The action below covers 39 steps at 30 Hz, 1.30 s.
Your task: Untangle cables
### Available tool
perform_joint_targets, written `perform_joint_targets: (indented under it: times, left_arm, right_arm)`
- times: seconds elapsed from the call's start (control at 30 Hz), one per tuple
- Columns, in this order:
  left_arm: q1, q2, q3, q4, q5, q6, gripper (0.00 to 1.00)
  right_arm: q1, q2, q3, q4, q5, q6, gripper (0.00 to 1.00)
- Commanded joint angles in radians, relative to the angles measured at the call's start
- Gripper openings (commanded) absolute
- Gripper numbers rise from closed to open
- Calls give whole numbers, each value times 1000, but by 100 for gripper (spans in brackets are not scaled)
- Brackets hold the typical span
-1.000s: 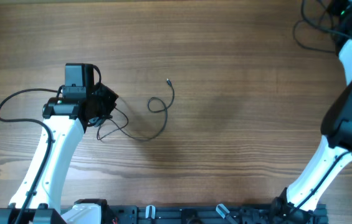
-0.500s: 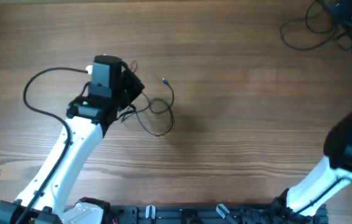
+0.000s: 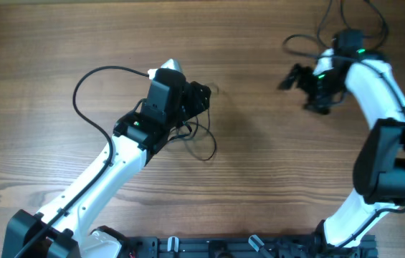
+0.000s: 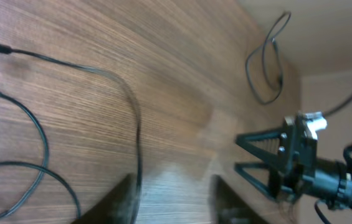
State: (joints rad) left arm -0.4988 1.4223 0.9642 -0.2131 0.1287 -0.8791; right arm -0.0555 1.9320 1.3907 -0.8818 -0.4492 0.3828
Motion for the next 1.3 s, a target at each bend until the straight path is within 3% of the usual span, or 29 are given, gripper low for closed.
perform_joint_targets:
  times: [0.0,0.17,0.33,0.43,0.63,1.03,1.13,1.27]
  left_arm:
    - [63,-9,5,-46,-72,134,100]
    - [349,-117,5,-182,-84,138,100]
    - [639,-130,5,-380,-149,-44,100]
    - [740,-130,5,-489,-149,-49,100]
    - [761,-130,5,-547,-149,-49,100]
    - [761,-130,5,-568,-149,-49,100]
    - [761,-130,5,-575,-149,-49,100]
    - [761,-130,5,-578,-149,-49,100]
  right_arm:
    - [132,9,-64,14,-138,-106,100]
    - [350,9,-64,81,-132,-149,100]
    - [602,9,-64,206,-40,-424,100]
    - [734,9,-64,247,116,-528,100]
    - [856,11,-64,298,380,-534,100]
    - [848,105,-63,409,398,-642,100]
    - [826,48,-45,362,476,-547,100]
    - [801,-122,-13,232,424,-531,100]
